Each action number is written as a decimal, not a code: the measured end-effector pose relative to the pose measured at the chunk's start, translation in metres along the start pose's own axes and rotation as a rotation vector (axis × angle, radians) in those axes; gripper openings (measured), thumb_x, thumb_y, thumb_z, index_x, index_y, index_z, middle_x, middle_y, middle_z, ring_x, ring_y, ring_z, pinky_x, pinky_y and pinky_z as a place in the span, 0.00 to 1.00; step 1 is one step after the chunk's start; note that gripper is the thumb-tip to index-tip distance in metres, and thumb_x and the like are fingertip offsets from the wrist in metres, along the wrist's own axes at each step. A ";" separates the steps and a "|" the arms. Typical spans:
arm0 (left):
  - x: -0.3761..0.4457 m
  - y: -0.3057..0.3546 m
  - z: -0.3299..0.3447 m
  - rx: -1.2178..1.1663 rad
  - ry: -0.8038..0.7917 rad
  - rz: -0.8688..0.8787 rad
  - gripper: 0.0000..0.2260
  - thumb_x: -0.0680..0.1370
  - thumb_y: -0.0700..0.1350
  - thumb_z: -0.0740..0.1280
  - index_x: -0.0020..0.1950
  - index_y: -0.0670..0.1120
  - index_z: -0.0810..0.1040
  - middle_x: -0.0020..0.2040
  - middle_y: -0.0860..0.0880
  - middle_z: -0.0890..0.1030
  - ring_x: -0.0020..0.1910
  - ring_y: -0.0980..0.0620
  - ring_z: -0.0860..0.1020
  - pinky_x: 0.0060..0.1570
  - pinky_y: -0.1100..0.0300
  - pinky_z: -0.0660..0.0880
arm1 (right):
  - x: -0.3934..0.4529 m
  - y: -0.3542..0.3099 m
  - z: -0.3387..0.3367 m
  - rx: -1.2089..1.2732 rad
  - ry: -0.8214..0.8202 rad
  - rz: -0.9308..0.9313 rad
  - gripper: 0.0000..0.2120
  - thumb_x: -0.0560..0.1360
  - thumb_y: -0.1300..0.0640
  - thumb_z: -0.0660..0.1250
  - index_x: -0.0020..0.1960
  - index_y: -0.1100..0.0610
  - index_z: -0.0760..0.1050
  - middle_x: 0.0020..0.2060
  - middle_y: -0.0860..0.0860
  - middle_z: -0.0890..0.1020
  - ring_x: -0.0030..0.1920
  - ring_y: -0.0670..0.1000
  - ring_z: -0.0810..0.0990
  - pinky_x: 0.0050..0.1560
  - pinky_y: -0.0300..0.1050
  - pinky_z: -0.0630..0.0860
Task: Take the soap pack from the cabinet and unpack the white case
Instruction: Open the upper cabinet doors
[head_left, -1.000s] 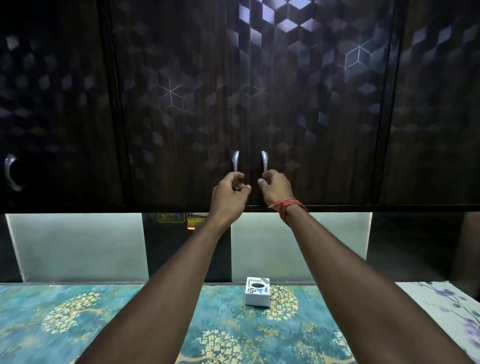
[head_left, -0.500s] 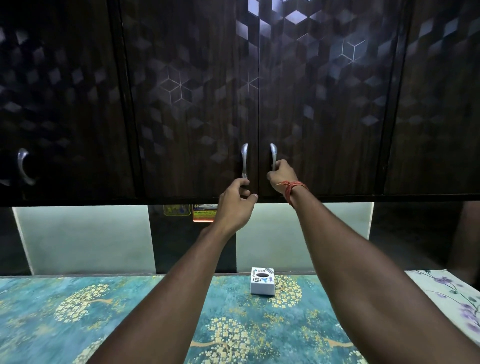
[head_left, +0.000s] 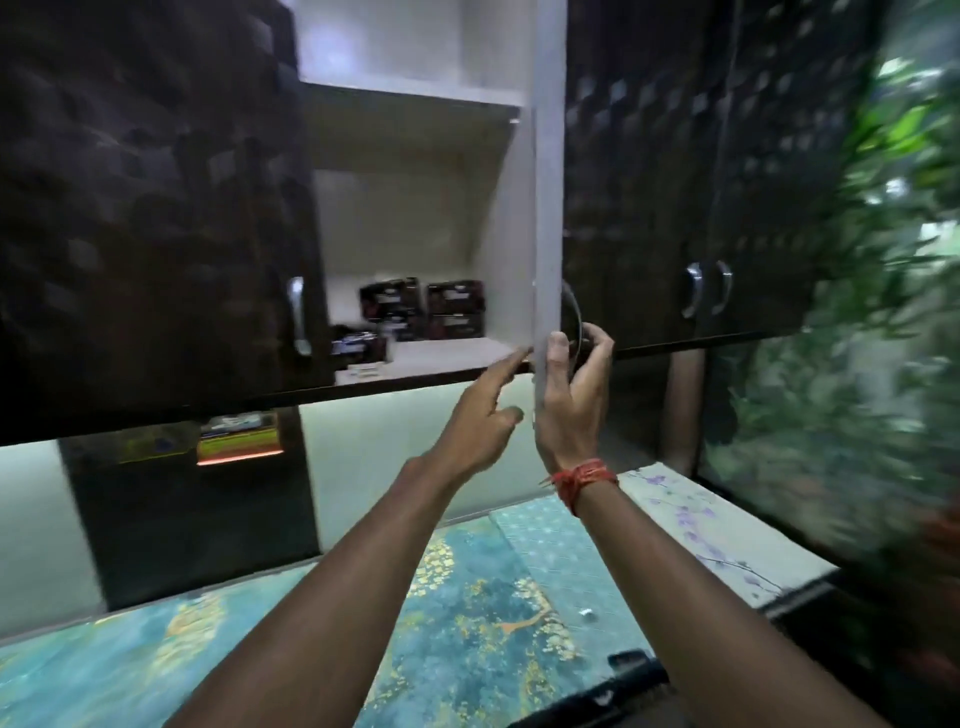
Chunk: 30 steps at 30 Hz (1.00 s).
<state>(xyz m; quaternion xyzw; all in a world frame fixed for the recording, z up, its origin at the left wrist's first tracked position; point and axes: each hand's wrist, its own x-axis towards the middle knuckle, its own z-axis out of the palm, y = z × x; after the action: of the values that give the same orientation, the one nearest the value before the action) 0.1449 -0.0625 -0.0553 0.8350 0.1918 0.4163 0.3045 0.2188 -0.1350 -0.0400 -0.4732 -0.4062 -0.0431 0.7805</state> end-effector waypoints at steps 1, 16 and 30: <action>0.008 0.005 0.023 -0.003 -0.024 0.027 0.37 0.72 0.35 0.62 0.79 0.57 0.58 0.79 0.54 0.61 0.77 0.53 0.63 0.72 0.45 0.68 | 0.008 0.000 -0.021 -0.045 0.039 -0.049 0.22 0.78 0.46 0.59 0.67 0.56 0.66 0.63 0.55 0.74 0.60 0.49 0.74 0.57 0.28 0.70; 0.112 0.034 0.208 0.323 -0.064 0.067 0.50 0.72 0.29 0.62 0.78 0.59 0.32 0.76 0.49 0.24 0.74 0.34 0.28 0.72 0.45 0.58 | 0.158 0.101 -0.186 -0.637 -0.007 0.053 0.33 0.77 0.36 0.52 0.77 0.45 0.46 0.68 0.59 0.73 0.61 0.61 0.79 0.60 0.58 0.76; 0.114 0.028 0.215 0.304 0.040 0.084 0.46 0.72 0.30 0.61 0.80 0.57 0.42 0.80 0.48 0.32 0.78 0.39 0.33 0.73 0.54 0.45 | 0.154 0.087 -0.185 -0.804 0.212 -0.296 0.31 0.75 0.49 0.62 0.75 0.56 0.57 0.69 0.59 0.69 0.67 0.60 0.70 0.63 0.60 0.69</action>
<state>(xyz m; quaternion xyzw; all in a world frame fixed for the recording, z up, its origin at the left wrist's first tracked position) 0.3872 -0.0933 -0.0711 0.8702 0.2234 0.4116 0.1530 0.4704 -0.1813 -0.0386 -0.6689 -0.3382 -0.3575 0.5571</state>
